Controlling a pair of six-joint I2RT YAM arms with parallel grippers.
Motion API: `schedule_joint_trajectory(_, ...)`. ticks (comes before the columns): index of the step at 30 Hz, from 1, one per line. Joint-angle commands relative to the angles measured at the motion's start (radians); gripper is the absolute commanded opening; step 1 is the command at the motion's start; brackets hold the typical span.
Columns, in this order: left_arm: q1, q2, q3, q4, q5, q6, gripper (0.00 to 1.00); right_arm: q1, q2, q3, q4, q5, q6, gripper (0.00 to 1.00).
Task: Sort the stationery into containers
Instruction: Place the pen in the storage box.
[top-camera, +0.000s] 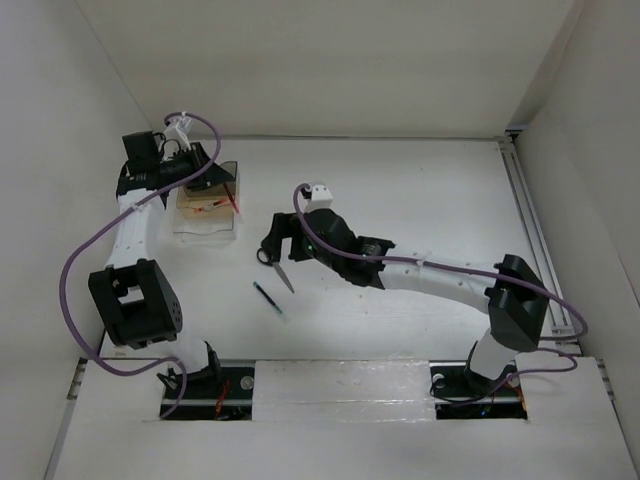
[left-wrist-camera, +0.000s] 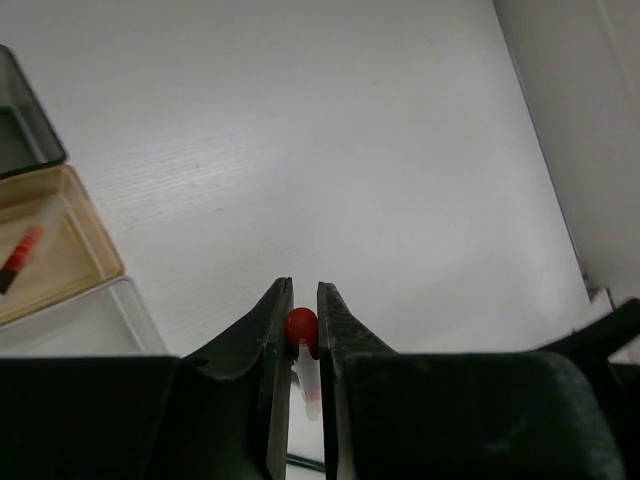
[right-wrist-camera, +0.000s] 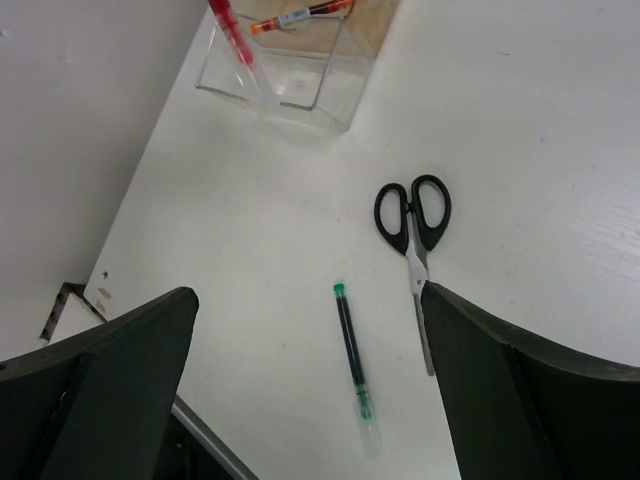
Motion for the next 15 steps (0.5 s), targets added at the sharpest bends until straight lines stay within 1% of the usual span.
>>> schedule_joint_trajectory(1,-0.002,-0.068,-0.067,0.319,-0.201,-0.197,0.0,0.001,-0.083,-0.061,0.047,0.027,-0.024,1.0)
schedule_joint_trajectory(3,-0.002,-0.081,-0.113,0.417,-0.27,-0.23,0.0,0.001,-0.126,-0.125,0.047,0.027,-0.024,1.0)
schedule_joint_trajectory(4,-0.002,-0.081,-0.113,0.443,-0.327,-0.252,0.0,0.001,-0.14,-0.145,0.047,0.027,-0.024,1.0)
schedule_joint_trajectory(7,-0.002,-0.081,-0.127,0.504,-0.408,-0.283,0.0,0.001,-0.191,-0.225,0.047,0.027,-0.035,1.0)
schedule_joint_trajectory(11,-0.002,-0.043,-0.109,0.558,-0.495,-0.316,0.0,0.001,-0.234,-0.302,0.047,0.016,-0.023,1.0)
schedule_joint_trajectory(15,-0.002,0.01,-0.072,0.589,-0.534,-0.316,0.0,0.001,-0.254,-0.362,0.047,0.007,-0.023,1.0)
